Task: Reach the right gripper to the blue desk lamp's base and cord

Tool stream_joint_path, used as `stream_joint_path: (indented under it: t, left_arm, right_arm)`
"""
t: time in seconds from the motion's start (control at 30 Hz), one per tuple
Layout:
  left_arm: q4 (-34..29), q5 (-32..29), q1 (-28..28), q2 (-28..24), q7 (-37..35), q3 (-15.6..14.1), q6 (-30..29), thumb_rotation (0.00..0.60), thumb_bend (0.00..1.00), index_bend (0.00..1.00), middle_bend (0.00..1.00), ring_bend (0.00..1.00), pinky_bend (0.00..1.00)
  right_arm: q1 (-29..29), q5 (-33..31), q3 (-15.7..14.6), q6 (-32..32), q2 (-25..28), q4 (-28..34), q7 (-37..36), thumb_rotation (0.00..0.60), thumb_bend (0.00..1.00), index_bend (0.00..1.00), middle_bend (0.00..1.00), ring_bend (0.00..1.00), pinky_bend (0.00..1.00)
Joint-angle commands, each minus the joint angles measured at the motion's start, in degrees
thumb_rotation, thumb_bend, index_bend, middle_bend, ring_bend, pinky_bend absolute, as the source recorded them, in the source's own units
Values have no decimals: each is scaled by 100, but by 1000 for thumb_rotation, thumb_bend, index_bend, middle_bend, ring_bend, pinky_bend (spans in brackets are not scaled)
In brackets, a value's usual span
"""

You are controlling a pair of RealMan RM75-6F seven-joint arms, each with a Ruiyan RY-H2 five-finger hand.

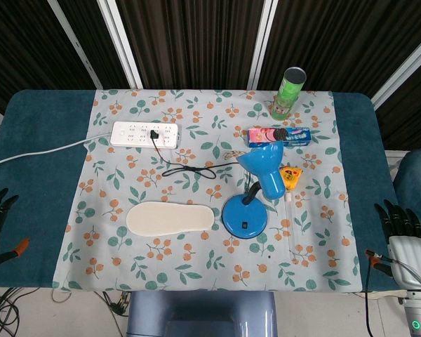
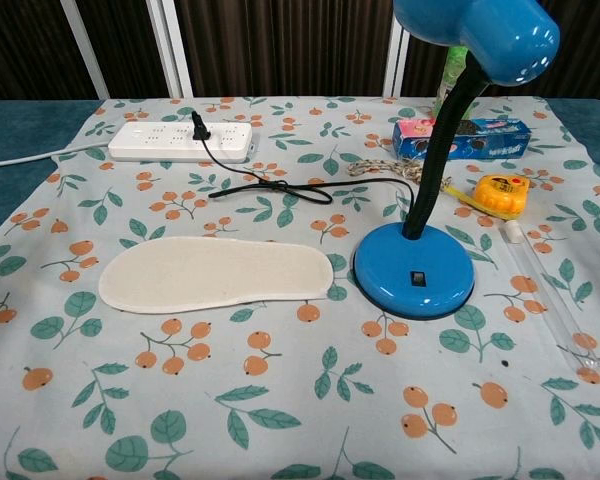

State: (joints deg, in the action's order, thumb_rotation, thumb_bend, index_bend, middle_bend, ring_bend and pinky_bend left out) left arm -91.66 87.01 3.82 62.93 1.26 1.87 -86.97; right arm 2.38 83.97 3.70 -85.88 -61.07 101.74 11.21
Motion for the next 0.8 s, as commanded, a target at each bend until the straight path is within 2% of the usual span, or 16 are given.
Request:
stream_joint_path:
  t: [0.03,0.8]
  left_arm:
    - [-3,-7,-2,-1,0,2,1,600,208,108,4,0,86]
    - [-9,-14,-22,-2,18,13,-37,600,209,108,4,0,86]
  right_arm:
    - [2,-4,-3,11,3,0,-5,600,298,20,0,0,0]
    - [-18,53,-20,-25,62,70,-70,600,298,20,0,0,0]
